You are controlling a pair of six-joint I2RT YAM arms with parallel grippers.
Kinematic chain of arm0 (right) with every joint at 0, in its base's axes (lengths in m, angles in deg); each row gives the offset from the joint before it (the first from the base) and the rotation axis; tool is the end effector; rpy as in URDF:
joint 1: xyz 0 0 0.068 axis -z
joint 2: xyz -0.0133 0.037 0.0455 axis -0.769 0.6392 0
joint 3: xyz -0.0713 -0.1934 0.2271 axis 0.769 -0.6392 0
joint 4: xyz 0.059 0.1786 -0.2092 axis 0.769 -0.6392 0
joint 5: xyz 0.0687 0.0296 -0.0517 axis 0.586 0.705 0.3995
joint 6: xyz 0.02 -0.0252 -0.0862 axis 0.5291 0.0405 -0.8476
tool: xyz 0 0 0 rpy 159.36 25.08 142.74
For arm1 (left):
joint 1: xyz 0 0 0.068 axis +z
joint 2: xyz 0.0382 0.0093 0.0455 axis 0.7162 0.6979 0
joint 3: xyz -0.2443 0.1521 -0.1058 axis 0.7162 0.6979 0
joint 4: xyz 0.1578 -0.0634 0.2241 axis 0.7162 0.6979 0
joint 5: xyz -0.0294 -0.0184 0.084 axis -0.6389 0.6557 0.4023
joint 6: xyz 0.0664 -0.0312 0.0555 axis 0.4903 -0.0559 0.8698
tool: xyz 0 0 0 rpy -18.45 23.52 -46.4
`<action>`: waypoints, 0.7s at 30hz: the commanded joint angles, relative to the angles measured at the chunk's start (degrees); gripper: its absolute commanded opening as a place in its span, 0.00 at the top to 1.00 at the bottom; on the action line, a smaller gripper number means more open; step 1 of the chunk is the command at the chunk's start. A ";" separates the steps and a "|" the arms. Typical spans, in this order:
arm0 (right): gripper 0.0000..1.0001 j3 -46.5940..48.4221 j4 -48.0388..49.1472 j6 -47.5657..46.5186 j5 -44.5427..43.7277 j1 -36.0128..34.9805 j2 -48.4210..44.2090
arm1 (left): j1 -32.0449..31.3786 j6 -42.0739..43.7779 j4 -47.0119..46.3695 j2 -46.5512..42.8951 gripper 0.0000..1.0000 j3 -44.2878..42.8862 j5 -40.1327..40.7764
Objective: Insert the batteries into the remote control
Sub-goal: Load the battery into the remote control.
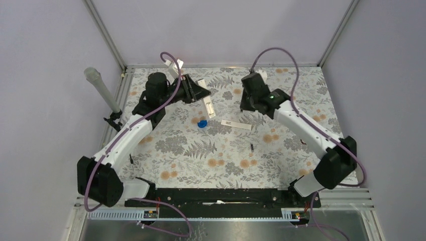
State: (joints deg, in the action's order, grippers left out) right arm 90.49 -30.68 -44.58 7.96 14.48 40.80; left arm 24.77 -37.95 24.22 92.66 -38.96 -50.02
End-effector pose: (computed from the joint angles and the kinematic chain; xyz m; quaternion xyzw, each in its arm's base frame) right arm 0.3351 0.2161 0.2971 0.0278 0.9251 0.1086 0.3627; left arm 0.3029 -0.1628 0.3757 0.0571 0.7632 -0.4863 0.4217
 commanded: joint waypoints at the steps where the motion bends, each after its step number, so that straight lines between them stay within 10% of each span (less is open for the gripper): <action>1: 0.87 8.05 1.90 -2.44 -4.26 0.28 -6.85 | -0.12 -6.66 -14.25 4.59 1.00 -6.74 -5.65; 10: 0.86 10.68 19.44 -8.18 14.92 0.31 -16.34 | -0.38 -36.15 -35.64 15.38 1.00 -13.79 -16.03; 21: 0.86 14.97 18.69 -12.54 25.10 -0.15 -13.85 | -1.32 -37.70 -39.85 17.40 1.00 -12.56 -14.78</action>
State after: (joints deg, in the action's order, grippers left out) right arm 103.24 -13.34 -53.76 28.68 14.94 25.42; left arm 24.11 -74.11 -9.49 110.49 -50.50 -63.48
